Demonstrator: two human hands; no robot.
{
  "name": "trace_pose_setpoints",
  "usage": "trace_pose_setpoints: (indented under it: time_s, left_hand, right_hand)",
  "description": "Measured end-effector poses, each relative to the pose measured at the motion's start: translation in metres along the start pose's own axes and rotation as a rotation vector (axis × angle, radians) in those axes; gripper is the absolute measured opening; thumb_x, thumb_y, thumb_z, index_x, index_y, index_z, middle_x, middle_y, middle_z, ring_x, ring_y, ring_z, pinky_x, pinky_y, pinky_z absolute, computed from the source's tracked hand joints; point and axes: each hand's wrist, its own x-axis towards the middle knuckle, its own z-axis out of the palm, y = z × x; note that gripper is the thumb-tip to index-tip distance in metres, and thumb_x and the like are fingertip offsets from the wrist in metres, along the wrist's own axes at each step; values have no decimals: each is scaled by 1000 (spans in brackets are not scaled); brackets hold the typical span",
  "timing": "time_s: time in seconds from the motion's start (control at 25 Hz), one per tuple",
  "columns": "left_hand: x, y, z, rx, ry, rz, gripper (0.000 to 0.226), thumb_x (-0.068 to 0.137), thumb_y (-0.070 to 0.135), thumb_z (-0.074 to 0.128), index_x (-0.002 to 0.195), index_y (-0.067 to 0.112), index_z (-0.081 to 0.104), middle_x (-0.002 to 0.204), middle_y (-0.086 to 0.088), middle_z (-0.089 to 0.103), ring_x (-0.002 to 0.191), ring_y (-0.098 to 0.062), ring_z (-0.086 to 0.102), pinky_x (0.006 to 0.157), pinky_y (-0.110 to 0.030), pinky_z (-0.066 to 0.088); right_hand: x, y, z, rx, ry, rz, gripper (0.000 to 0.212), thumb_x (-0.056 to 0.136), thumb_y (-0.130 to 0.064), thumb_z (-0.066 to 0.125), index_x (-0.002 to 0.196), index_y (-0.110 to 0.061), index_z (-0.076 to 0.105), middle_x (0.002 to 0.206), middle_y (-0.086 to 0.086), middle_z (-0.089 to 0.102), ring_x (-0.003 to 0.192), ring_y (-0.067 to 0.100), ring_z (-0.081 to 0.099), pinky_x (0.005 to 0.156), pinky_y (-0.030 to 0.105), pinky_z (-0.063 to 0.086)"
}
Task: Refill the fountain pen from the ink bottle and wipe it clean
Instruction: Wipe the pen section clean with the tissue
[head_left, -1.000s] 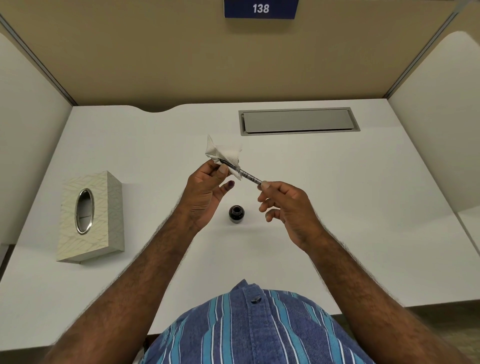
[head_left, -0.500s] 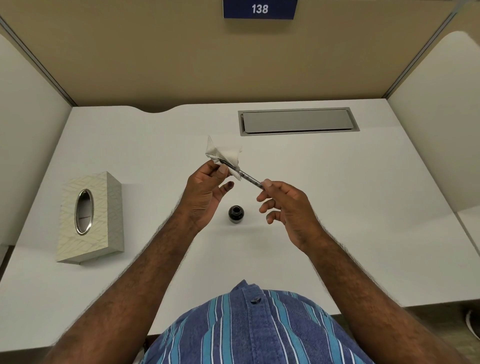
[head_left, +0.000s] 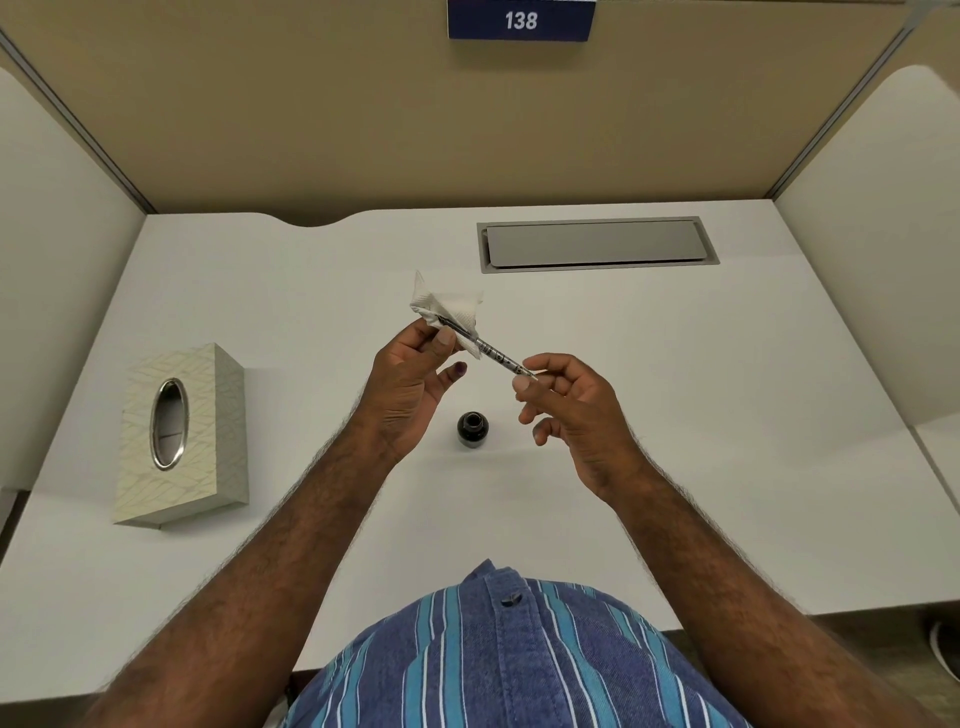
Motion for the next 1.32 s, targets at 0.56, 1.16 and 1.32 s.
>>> trace_pose_setpoints:
  time_s: [0.56, 1.16, 1.32]
  left_hand:
    - [0, -2, -1, 15, 6, -20, 11, 101, 14, 61, 107, 14, 70, 105, -3, 76, 98, -14, 68, 82, -32, 51]
    - [1, -5, -5, 43, -5, -34, 11, 98, 19, 67, 105, 18, 76, 109, -4, 76, 102, -15, 68, 84, -32, 51]
    - [1, -6, -6, 40, -16, -34, 11, 97, 22, 68, 104, 20, 76, 110, -4, 76, 102, -14, 68, 83, -31, 51]
  right_hand:
    - [4, 2, -2, -67, 4, 12, 12, 90, -25, 82, 101, -19, 81, 87, 5, 76, 70, 19, 68, 52, 29, 49]
    - [1, 5, -3, -87, 4, 54, 27, 97, -39, 73, 100, -14, 82, 86, 6, 76, 72, 21, 65, 53, 29, 50]
    - [1, 6, 0, -88, 36, -6, 20, 89, -25, 83, 107, -16, 79, 89, 4, 75, 70, 20, 68, 53, 31, 52]
